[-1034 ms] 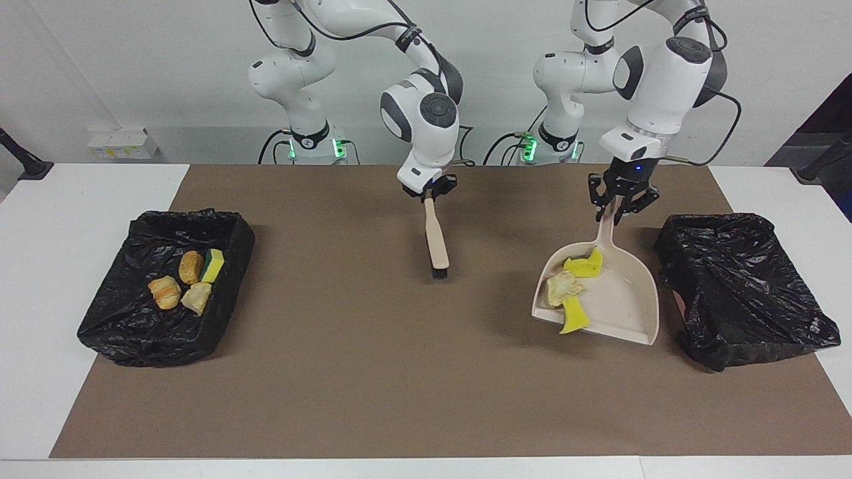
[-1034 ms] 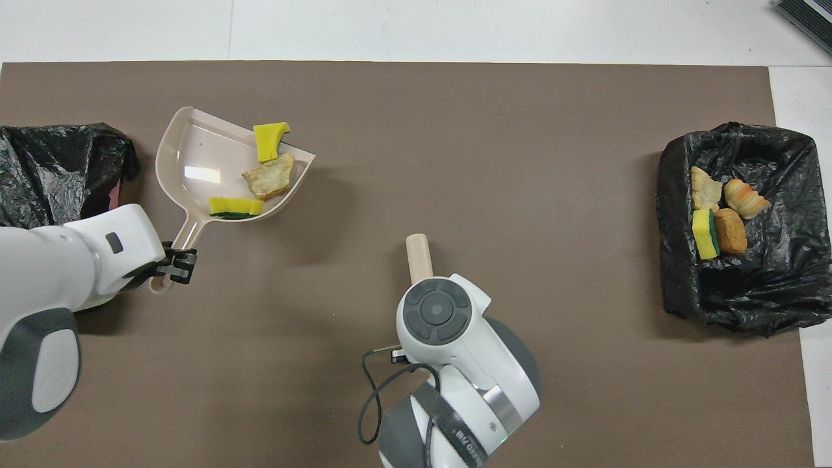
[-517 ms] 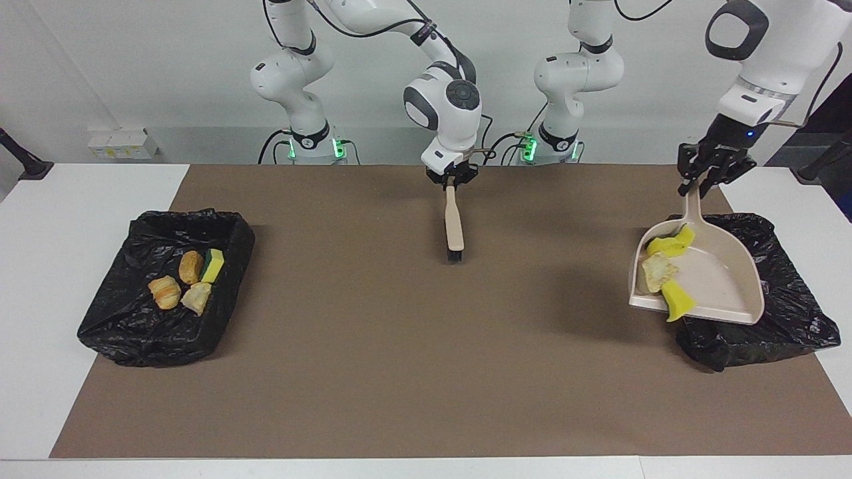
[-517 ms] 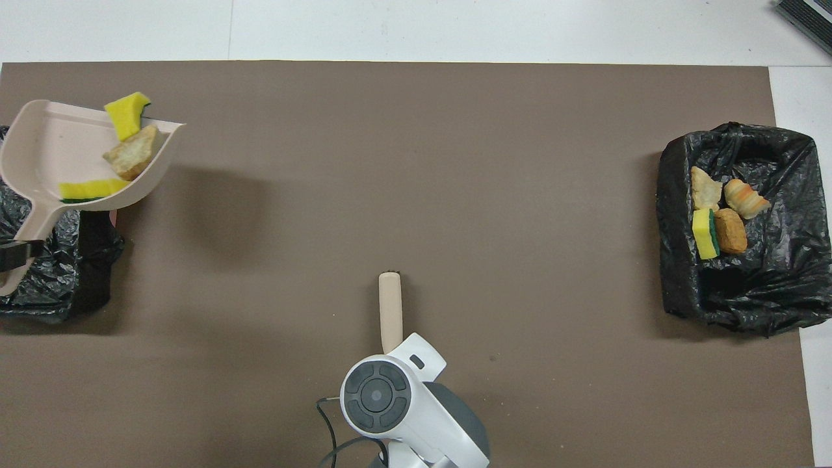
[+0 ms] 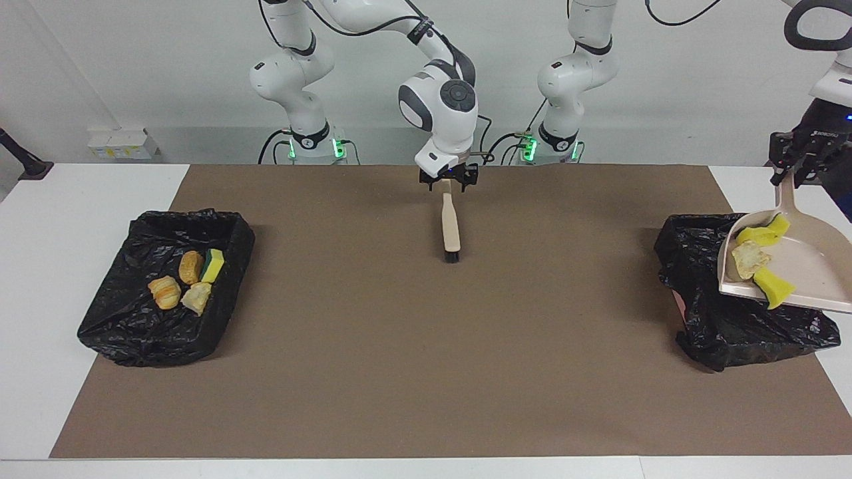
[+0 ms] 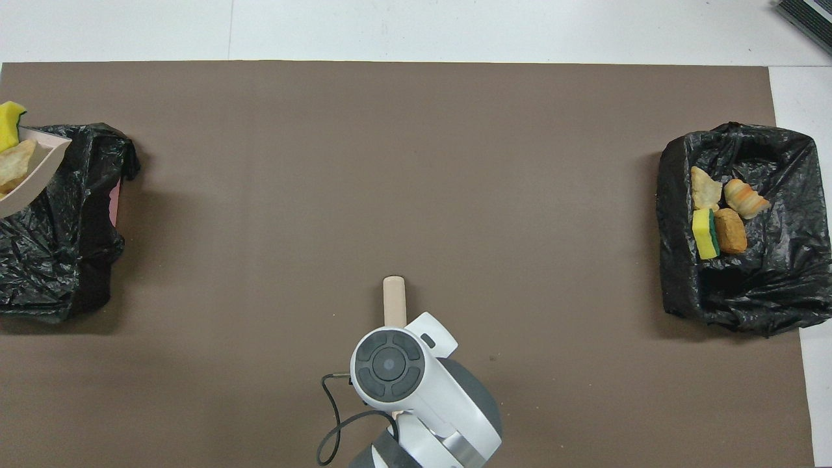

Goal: Sweep and dump trash in bin
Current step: 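Carry the loaded dustpan to the bag near the left arm, then set the brush on the table and withdraw the right gripper, then tip the dustpan into the bag with the left gripper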

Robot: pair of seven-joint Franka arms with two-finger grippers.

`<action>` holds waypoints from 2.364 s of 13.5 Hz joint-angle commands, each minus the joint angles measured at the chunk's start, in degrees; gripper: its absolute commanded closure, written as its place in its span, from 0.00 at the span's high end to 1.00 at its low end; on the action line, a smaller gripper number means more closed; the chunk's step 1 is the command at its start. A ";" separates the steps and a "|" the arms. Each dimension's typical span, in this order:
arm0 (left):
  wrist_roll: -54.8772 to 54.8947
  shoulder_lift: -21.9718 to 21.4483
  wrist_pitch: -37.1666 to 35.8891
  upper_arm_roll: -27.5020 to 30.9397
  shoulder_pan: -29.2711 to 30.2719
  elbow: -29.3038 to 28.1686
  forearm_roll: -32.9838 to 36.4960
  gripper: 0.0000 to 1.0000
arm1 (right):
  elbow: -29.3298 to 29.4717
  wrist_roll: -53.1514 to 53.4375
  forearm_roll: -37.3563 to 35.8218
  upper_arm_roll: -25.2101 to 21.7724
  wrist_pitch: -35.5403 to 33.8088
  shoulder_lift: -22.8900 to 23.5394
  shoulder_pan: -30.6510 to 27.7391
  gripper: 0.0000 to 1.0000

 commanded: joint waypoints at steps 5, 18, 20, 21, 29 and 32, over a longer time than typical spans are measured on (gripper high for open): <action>13.65 1.70 -0.29 -0.68 0.90 3.09 16.45 0.00 | 13.84 -18.13 -5.51 0.15 -17.80 -2.56 -11.67 1.00; 20.18 8.91 0.76 -1.74 -10.79 13.63 44.17 0.00 | 22.31 -55.32 -8.15 -10.29 -25.74 -7.31 -35.59 1.00; 22.37 8.92 1.11 -1.74 -10.96 14.17 45.13 0.00 | 22.57 -58.25 -8.06 -12.68 -25.74 -7.31 -35.86 1.00; 24.12 8.92 1.29 -1.74 -10.88 14.52 45.05 0.00 | 22.57 -58.60 -8.24 -14.08 -25.83 -7.31 -35.95 1.00; 30.38 8.65 -0.99 -2.00 -11.23 20.85 44.35 0.00 | 26.35 -56.84 -7.27 -14.71 -30.93 -7.05 -34.89 1.00; 30.29 8.56 -1.43 -3.84 -11.32 21.12 42.86 0.00 | 26.35 -56.85 -7.27 -14.62 -30.93 -7.05 -34.72 1.00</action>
